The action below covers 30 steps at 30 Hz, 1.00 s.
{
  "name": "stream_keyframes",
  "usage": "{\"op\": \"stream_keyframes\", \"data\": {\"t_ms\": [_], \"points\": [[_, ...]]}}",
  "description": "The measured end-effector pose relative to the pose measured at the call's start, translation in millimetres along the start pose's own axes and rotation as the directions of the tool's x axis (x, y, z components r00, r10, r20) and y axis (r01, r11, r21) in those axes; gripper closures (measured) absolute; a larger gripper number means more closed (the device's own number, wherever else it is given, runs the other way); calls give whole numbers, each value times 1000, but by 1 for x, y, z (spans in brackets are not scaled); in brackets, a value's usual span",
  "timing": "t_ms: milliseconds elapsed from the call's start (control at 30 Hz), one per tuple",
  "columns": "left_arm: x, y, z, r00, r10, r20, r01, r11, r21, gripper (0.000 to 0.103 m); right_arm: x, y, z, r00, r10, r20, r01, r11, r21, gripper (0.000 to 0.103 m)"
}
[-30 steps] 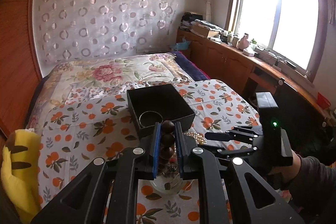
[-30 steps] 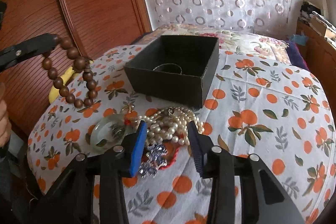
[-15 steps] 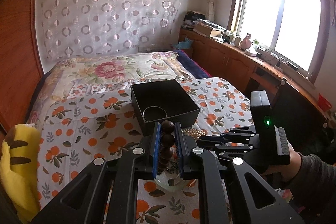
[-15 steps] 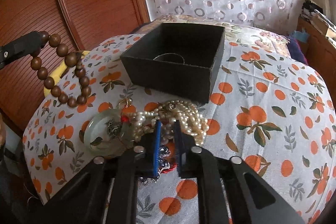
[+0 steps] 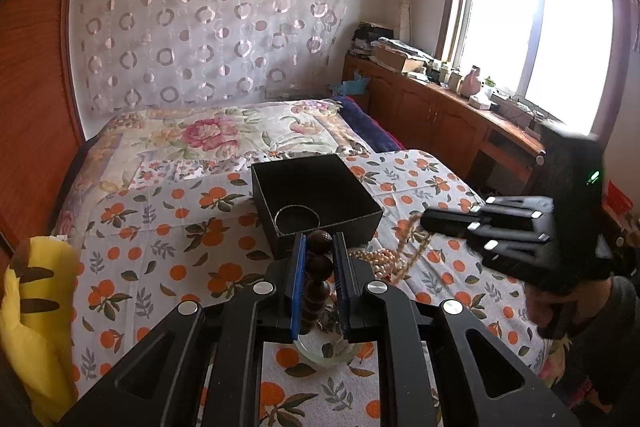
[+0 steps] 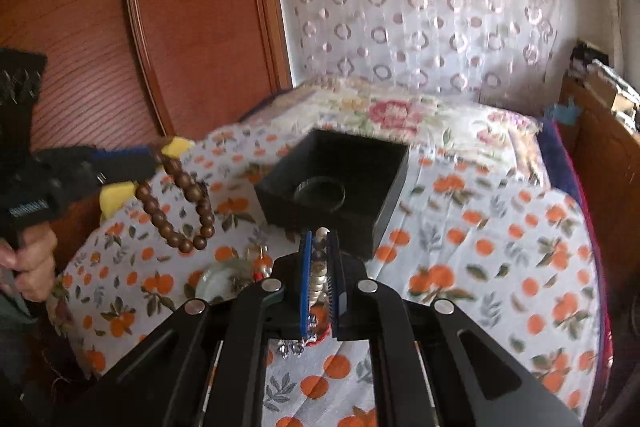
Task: Organize jewelry
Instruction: 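Lift the bead bracelet with the left tool while the right tool grasps the pearl necklace, then lower the bead bracelet into the box with the left tool while the right tool drops the pearls in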
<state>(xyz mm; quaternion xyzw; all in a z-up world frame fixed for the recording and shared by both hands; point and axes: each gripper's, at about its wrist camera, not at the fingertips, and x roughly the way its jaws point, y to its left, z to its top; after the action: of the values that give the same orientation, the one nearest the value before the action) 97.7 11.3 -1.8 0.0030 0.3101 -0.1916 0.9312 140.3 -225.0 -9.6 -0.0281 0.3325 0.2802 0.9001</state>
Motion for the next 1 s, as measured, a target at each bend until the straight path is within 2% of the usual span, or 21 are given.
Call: {"op": "stream_keyframes", "data": {"t_ms": [433,1000], "points": [[-13,-4,28,998,19,57,-19,1000,5,91,-66,1,55,991,-38,132,49,996,-80,95],[-17,-2,69,994,33,103,-33,999,-1,91,-116,-4,113,960,-68,272,106,986,-127,95]]}}
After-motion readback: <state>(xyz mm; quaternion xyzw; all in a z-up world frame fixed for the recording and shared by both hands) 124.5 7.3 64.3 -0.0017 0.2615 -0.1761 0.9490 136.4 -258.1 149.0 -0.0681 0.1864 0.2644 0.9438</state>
